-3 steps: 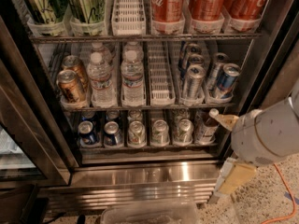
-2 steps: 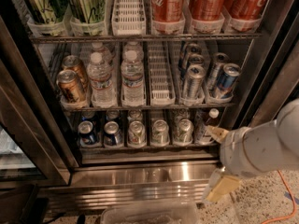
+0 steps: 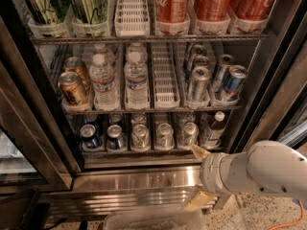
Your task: Pick 7up can from bottom shelf of fridge
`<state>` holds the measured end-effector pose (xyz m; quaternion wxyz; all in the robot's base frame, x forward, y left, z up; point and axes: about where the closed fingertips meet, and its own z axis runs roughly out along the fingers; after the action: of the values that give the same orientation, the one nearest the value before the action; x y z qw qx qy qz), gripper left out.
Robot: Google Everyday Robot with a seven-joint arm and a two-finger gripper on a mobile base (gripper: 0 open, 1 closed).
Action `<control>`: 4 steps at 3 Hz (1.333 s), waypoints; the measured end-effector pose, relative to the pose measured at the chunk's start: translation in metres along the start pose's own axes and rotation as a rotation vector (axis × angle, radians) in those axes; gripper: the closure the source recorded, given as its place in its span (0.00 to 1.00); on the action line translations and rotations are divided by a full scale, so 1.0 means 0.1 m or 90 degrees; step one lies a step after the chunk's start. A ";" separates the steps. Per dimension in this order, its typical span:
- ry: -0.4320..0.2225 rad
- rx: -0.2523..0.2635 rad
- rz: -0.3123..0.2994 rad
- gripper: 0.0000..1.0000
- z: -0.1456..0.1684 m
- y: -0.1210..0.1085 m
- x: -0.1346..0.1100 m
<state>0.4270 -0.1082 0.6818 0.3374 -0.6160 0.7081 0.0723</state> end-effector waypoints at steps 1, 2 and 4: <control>0.000 0.000 0.000 0.00 0.00 0.00 0.00; -0.001 0.038 0.004 0.00 0.06 0.02 0.03; -0.064 0.162 -0.011 0.00 0.55 -0.04 0.09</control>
Offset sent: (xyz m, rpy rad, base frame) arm 0.0001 0.0002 -0.0283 0.0137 -0.1907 -0.1641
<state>0.4523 -0.0875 0.6359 0.4484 -0.5700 0.6885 0.0096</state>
